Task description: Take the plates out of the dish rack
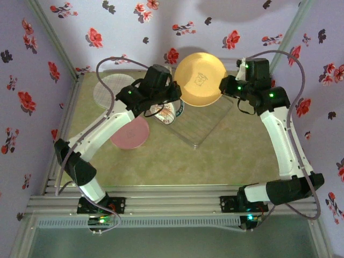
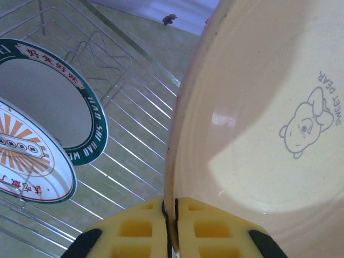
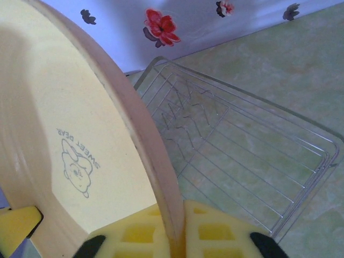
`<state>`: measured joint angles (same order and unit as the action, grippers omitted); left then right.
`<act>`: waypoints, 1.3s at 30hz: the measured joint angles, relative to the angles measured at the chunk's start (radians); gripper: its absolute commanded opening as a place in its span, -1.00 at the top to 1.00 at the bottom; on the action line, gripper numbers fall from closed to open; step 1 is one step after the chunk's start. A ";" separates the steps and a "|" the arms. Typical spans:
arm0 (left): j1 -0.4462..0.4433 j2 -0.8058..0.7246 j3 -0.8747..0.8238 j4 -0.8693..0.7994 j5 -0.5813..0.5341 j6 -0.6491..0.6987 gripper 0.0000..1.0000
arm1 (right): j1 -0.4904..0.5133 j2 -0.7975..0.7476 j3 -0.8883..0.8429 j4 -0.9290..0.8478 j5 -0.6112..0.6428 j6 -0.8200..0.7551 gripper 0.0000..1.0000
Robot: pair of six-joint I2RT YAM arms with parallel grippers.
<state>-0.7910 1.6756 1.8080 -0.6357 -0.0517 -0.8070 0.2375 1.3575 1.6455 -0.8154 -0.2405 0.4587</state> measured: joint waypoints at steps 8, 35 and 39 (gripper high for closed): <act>0.040 -0.023 -0.011 -0.033 0.067 0.011 1.00 | 0.001 -0.002 0.000 0.041 -0.010 -0.021 -0.49; 0.601 -0.698 -0.788 -0.337 0.141 -0.100 1.00 | 0.339 -0.151 -0.193 0.322 -0.005 -0.464 -0.78; 0.670 -0.686 -0.909 -0.326 0.157 -0.111 1.00 | 0.383 -0.151 -0.197 0.332 -0.026 -0.513 -0.78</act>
<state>-0.1207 0.9901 0.8989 -0.9619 0.1051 -0.9176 0.6209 1.2064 1.4487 -0.4831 -0.2665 -0.0544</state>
